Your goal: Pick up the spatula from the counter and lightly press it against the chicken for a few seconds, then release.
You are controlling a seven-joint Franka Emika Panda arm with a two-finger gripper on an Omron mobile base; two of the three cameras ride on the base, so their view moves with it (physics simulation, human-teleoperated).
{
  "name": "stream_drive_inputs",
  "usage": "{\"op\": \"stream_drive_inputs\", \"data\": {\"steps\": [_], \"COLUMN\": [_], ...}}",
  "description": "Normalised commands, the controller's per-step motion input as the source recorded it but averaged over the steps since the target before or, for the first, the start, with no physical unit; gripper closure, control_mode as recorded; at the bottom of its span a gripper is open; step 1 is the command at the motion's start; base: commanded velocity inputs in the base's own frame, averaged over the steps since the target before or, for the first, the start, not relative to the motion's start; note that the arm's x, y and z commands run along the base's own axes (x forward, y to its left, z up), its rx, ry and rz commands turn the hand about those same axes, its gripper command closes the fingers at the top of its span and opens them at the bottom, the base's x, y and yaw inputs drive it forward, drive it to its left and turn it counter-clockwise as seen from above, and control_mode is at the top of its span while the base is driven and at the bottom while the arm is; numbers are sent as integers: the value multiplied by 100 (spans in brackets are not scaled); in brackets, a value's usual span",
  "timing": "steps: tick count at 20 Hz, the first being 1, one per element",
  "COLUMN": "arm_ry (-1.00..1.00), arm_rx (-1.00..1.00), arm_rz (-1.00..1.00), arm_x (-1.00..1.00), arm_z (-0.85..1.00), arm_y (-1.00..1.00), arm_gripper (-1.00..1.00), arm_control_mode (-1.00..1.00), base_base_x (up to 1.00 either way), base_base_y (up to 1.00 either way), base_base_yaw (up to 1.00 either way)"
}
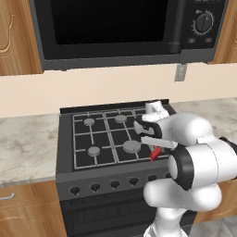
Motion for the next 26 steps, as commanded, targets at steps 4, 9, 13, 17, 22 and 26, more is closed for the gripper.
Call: {"op": "stream_drive_inputs", "data": {"steps": [4, 9, 13, 17, 22, 26], "arm_ry": [-6, -13, -3, -2, -13, -26], "arm_rx": [2, 4, 10, 11, 5, 0], "arm_rz": [1, 5, 6, 6, 9, 12], "arm_x": [-9, -24, -16, -20, -50, -91], "arm_z": [60, 79, 77, 67, 29, 0], "arm_y": [-4, -7, -24, -27, -9, 6], "arm_gripper": [100, 100, 100, 100, 100, 100], "arm_control_mode": [-100, -100, -100, -100, -100, -100], "base_base_x": [0, 0, 0, 0, 0, 0], "base_base_y": [0, 0, 0, 0, 0, 0], "base_base_yaw": [0, 0, 0, 0, 0, 0]}}
